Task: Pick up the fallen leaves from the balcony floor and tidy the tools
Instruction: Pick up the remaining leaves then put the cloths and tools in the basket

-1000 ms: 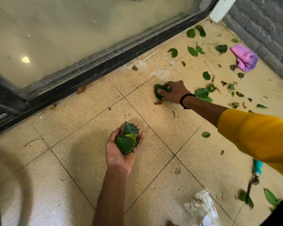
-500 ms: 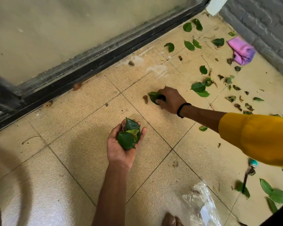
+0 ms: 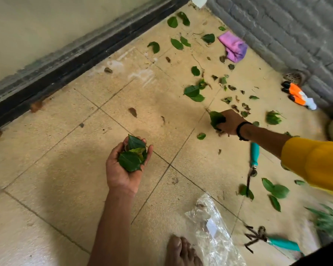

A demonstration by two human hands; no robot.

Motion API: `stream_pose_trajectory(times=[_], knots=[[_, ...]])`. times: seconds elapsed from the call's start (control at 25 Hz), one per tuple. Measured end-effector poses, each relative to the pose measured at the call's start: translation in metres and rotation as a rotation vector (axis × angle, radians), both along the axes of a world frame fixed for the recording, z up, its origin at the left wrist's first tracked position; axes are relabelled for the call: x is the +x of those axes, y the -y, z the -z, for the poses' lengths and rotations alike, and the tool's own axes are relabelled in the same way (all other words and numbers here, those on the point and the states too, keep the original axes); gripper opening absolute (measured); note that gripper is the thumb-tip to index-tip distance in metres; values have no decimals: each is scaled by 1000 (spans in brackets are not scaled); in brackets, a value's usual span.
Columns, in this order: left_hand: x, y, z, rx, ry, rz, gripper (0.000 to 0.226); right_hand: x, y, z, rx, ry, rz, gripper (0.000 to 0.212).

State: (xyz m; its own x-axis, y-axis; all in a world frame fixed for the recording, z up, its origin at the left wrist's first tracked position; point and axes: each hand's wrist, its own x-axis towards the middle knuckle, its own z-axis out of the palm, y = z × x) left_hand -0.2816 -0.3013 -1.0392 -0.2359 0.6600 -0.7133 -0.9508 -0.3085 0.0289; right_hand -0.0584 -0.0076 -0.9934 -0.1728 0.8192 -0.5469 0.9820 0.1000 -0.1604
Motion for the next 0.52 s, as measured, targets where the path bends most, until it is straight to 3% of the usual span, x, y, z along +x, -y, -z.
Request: stream_pose_trajectory(times=[0.16,0.32,0.4,0.52], knots=[[21,-11,1,18,23,54,46,53,30,5,-44,157,196,31],[33,-18,1,39,21,89,41,58,52,23,-202,-62,503,42],[34,-16,1,36,11,113,39,39,55,28,-166,-186,538,45],[24,-11,4,17,11,83,39,-6,53,35,-99,-174,404,62]])
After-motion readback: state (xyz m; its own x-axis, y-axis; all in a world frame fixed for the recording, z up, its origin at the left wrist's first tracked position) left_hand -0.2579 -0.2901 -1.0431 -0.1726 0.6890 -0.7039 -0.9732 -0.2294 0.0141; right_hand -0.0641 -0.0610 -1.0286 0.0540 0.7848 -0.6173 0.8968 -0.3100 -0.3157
